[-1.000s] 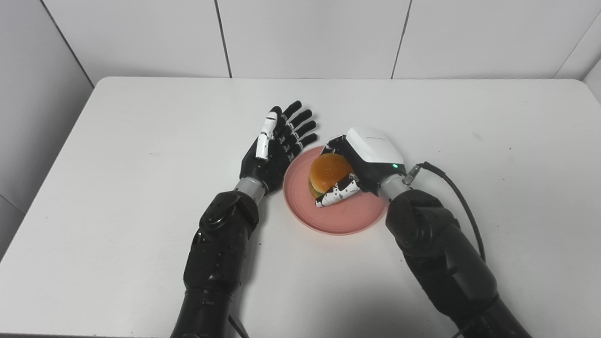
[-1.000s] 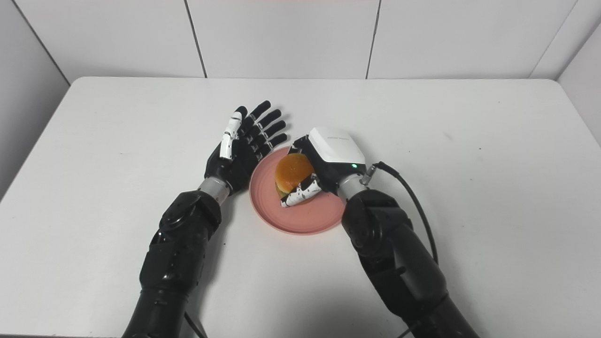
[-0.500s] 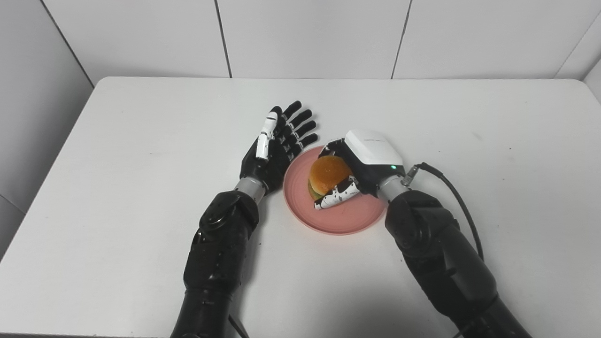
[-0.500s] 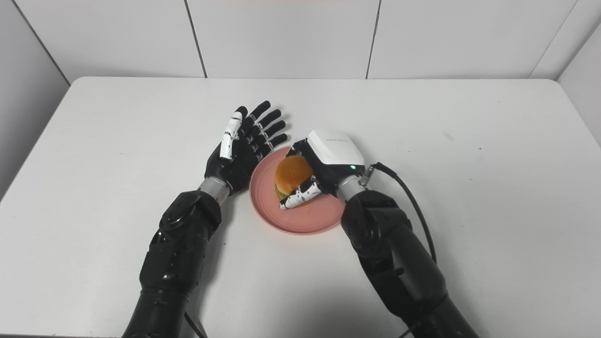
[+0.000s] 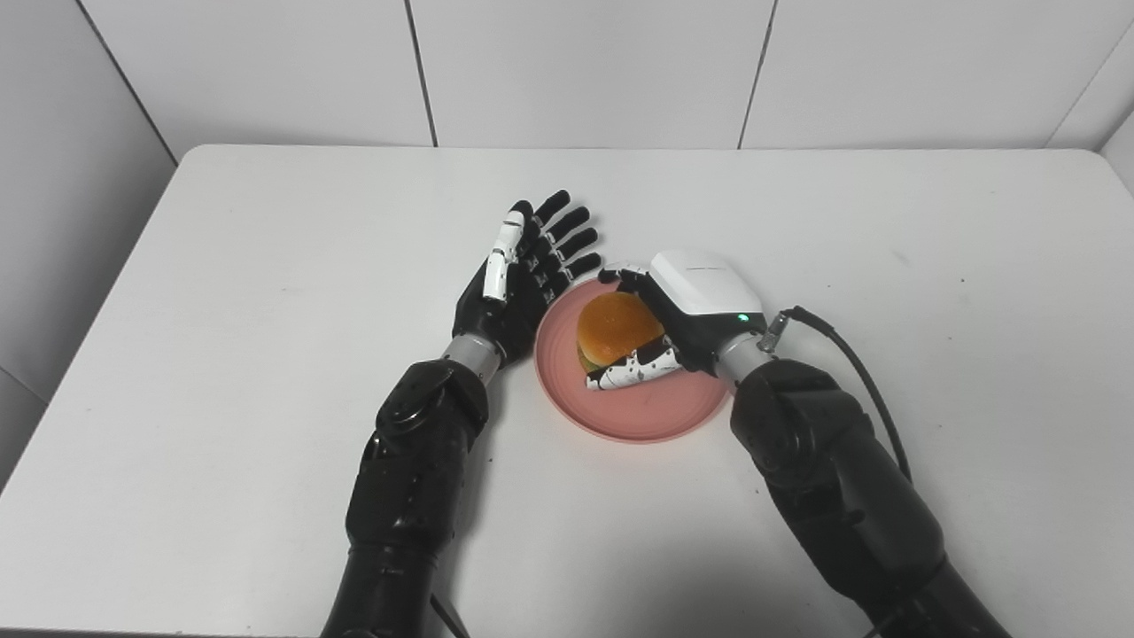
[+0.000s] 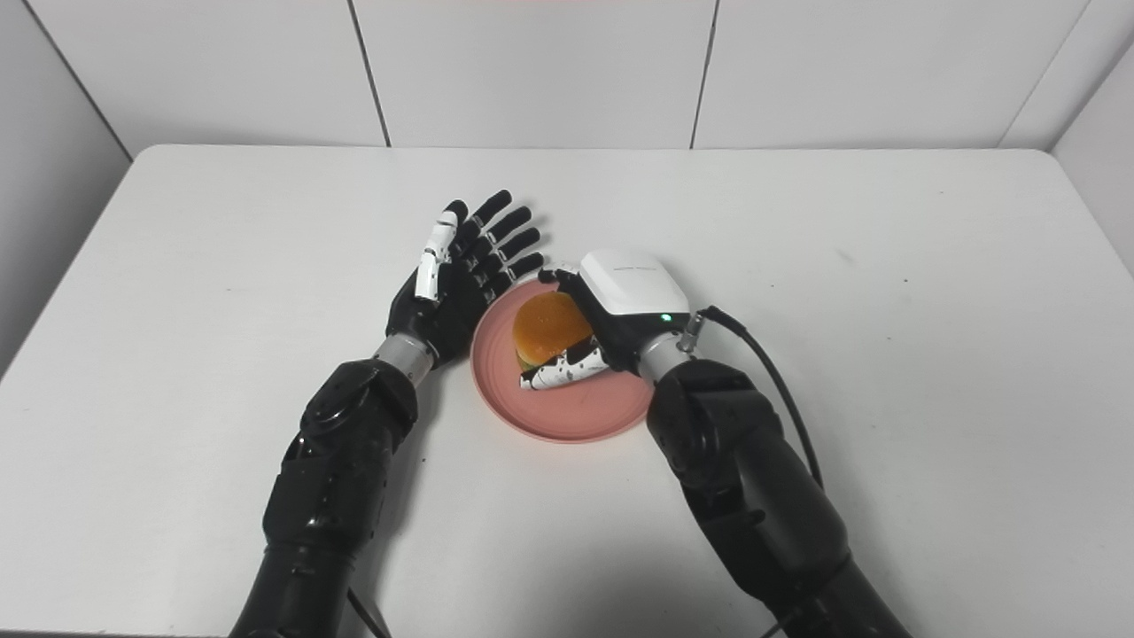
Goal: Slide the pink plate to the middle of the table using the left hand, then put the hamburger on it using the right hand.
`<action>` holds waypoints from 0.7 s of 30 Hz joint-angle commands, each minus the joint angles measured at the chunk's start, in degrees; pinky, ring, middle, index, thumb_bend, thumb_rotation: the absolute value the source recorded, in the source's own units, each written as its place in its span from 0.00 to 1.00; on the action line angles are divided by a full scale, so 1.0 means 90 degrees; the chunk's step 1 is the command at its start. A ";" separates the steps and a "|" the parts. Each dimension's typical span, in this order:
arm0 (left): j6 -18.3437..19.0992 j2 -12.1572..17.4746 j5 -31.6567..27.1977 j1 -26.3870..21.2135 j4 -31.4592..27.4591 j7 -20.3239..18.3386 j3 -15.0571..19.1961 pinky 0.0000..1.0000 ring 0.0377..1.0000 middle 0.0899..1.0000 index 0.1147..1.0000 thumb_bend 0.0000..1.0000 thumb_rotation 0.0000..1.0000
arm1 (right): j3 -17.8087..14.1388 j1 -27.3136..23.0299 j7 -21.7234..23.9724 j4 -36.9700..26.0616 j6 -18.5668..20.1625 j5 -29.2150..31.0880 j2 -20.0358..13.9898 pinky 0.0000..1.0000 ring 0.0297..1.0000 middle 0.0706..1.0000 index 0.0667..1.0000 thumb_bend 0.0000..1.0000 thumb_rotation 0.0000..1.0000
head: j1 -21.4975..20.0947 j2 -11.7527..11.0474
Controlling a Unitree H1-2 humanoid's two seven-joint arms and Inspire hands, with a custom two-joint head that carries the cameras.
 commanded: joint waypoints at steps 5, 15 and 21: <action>0.0575 0.0006 0.0117 0.0281 0.0181 0.0194 0.0015 0.86 0.88 0.89 0.89 0.37 1.00 | -0.0101 -0.0229 0.0106 -0.0483 -0.0041 -0.0183 -0.0071 0.47 0.67 0.77 0.82 0.90 0.60 | -0.0004 0.0000; 0.0529 -0.0004 0.0092 0.0261 0.0259 0.0127 0.0044 0.88 0.90 0.89 0.89 0.37 1.00 | -0.0516 -0.0178 0.0249 -0.1006 -0.0029 0.0290 -0.0089 0.40 0.55 0.67 0.83 0.96 0.69 | -0.0026 -0.0031; 0.0459 -0.0006 0.0094 0.0260 0.0321 0.0073 0.0057 0.89 0.91 0.90 0.89 0.38 1.00 | -0.0727 -0.0258 0.0610 -0.1265 0.0103 0.0529 -0.0222 0.40 0.56 0.70 0.87 0.99 0.71 | -0.0036 -0.0034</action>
